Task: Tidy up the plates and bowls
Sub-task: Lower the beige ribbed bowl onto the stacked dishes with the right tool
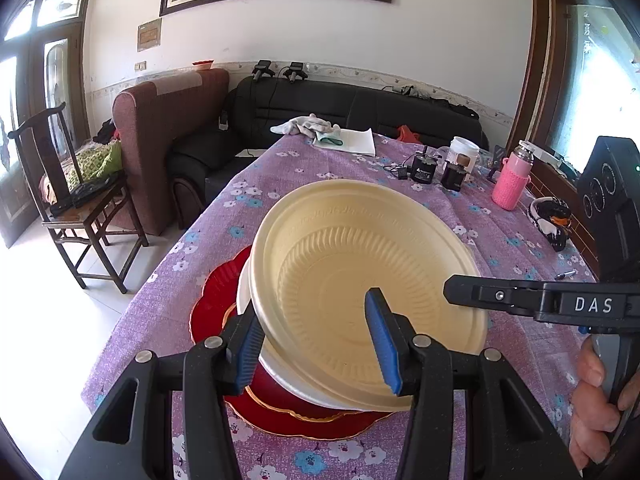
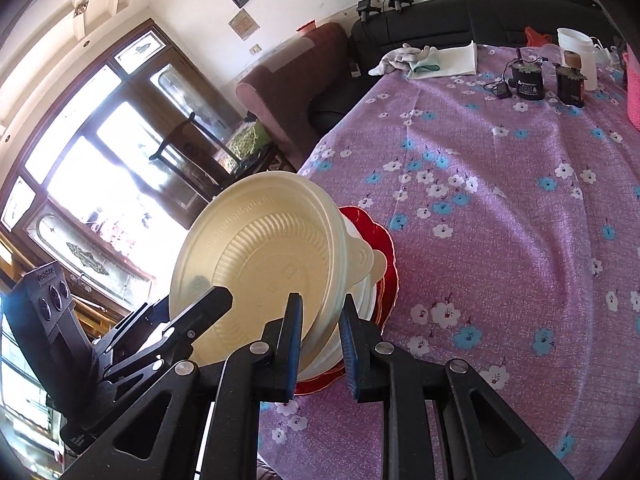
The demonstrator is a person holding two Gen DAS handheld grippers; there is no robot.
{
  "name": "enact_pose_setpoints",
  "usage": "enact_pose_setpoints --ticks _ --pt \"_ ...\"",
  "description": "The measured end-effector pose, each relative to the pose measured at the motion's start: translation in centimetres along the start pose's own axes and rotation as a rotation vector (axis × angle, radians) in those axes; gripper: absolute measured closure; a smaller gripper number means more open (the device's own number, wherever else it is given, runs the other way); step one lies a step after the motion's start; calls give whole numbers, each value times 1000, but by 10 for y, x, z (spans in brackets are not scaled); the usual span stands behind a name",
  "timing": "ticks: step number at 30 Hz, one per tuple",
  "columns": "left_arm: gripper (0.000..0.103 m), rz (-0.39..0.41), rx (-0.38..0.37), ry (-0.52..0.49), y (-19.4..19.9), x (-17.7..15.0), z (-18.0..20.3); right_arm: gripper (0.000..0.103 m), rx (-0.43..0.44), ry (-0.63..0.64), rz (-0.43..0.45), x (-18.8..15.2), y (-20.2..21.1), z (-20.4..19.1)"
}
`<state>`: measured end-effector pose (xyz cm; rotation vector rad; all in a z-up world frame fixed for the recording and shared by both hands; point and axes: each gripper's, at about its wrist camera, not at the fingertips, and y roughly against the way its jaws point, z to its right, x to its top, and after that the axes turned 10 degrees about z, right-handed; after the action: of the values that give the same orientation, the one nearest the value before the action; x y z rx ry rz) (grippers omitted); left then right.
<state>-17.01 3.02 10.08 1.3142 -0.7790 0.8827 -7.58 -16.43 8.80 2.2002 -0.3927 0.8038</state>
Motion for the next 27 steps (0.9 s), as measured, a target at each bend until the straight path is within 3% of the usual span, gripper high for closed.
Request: enact_pose_setpoints --ticks 27 --pt "54 -5 14 11 -4 -2 -12 78 -17 18 1 -1 -3 -5"
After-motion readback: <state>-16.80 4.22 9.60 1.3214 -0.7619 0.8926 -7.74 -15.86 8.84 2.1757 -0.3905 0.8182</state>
